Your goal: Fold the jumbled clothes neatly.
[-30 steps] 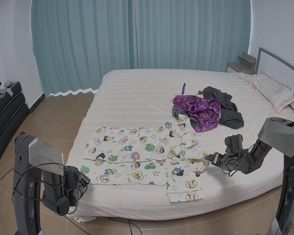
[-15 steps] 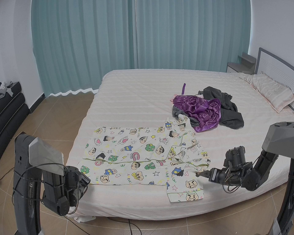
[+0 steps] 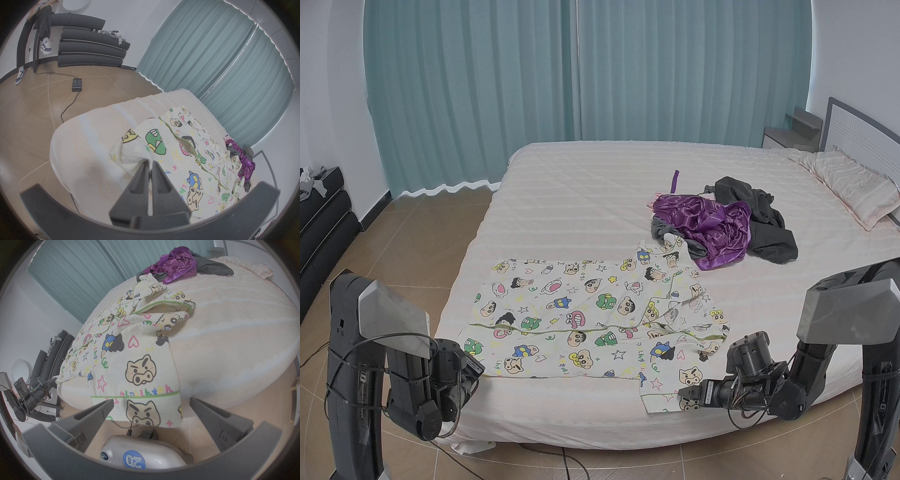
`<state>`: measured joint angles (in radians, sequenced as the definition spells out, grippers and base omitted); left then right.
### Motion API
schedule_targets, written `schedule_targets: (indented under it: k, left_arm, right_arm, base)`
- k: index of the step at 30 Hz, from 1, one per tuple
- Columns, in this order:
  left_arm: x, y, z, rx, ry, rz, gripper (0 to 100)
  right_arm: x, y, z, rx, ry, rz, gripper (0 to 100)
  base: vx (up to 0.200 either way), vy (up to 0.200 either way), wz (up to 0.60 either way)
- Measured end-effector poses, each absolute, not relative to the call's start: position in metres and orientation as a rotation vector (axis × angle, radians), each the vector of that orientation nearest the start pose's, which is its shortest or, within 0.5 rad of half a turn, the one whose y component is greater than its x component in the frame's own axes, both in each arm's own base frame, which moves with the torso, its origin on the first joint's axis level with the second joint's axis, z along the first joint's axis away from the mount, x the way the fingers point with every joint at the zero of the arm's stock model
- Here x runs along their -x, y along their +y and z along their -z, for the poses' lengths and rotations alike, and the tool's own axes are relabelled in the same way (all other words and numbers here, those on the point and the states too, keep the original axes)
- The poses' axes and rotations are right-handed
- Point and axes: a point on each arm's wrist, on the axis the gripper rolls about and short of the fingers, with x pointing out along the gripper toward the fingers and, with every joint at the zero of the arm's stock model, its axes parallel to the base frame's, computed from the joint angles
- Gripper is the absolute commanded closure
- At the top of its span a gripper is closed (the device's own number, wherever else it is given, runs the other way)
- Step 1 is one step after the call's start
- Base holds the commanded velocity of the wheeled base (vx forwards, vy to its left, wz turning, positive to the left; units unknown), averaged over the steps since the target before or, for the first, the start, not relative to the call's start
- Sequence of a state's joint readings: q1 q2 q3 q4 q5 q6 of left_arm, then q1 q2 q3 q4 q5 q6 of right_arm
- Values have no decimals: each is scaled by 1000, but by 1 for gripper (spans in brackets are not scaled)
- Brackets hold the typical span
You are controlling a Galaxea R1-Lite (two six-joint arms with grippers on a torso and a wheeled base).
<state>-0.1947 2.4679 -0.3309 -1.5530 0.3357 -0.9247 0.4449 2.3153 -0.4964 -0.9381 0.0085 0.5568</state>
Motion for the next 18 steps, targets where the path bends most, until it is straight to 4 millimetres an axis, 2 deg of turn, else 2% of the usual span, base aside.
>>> schedule_targets:
  k: [7, 8, 18]
  left_arm:
    - [-285, -49, 57, 745, 454, -382, 100]
    - [-285, -49, 57, 745, 454, -382, 100]
    - [-285, -49, 57, 745, 454, -383, 100]
  right_arm:
    - [-272, 131, 53, -322, 948, -172, 0]
    - [-272, 131, 54, -322, 949, -173, 100]
    - [-272, 131, 57, -326, 950, -168, 100]
  base:
    - [0, 0, 0]
    - [0, 0, 0]
    - [0, 0, 0]
